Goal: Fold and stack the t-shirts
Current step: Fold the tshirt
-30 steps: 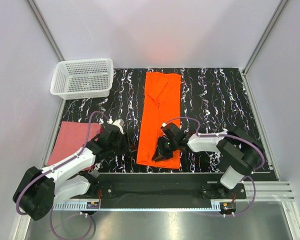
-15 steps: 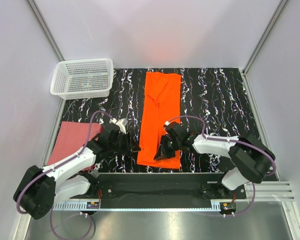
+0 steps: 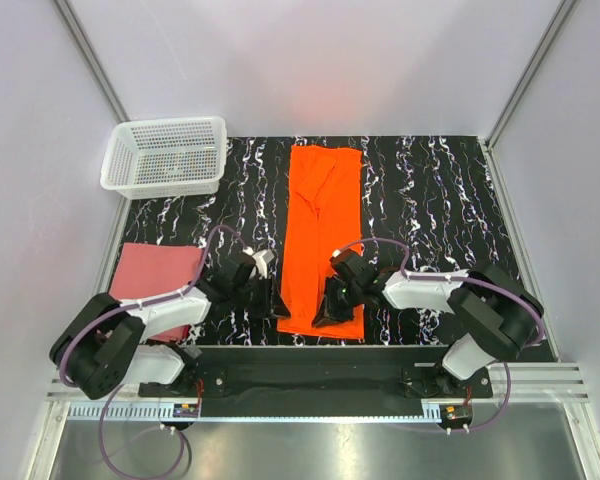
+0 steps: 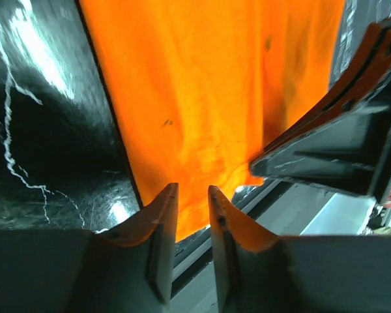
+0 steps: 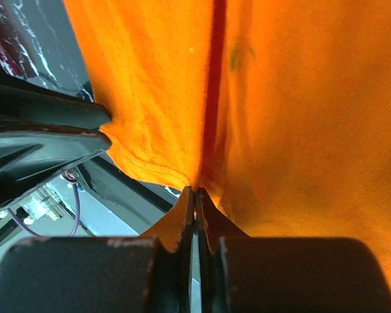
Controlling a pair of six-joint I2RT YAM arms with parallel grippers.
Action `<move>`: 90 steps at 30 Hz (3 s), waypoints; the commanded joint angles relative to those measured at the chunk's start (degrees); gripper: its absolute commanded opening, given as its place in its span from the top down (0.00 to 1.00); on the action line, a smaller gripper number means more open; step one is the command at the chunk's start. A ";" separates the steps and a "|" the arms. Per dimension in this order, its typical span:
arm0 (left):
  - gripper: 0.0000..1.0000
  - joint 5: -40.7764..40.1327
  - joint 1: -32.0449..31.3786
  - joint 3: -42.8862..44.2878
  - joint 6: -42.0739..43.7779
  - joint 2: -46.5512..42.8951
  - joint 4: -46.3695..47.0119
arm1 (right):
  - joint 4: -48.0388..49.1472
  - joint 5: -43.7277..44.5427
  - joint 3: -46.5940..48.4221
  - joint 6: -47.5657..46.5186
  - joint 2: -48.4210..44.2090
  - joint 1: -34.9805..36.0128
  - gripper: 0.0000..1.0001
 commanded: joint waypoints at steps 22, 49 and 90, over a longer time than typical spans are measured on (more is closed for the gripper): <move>0.55 -6.64 -1.56 -3.36 -5.05 -23.98 -12.57 | -7.75 1.05 -3.79 2.50 -14.31 1.21 0.59; 0.52 -6.03 -1.65 -6.60 -7.42 -8.09 -7.31 | -24.40 8.71 -16.01 1.44 -32.20 -11.80 0.43; 0.96 -6.55 -3.58 -7.30 -9.00 -2.45 -12.23 | -19.39 5.45 -17.15 2.76 -29.37 -11.80 1.00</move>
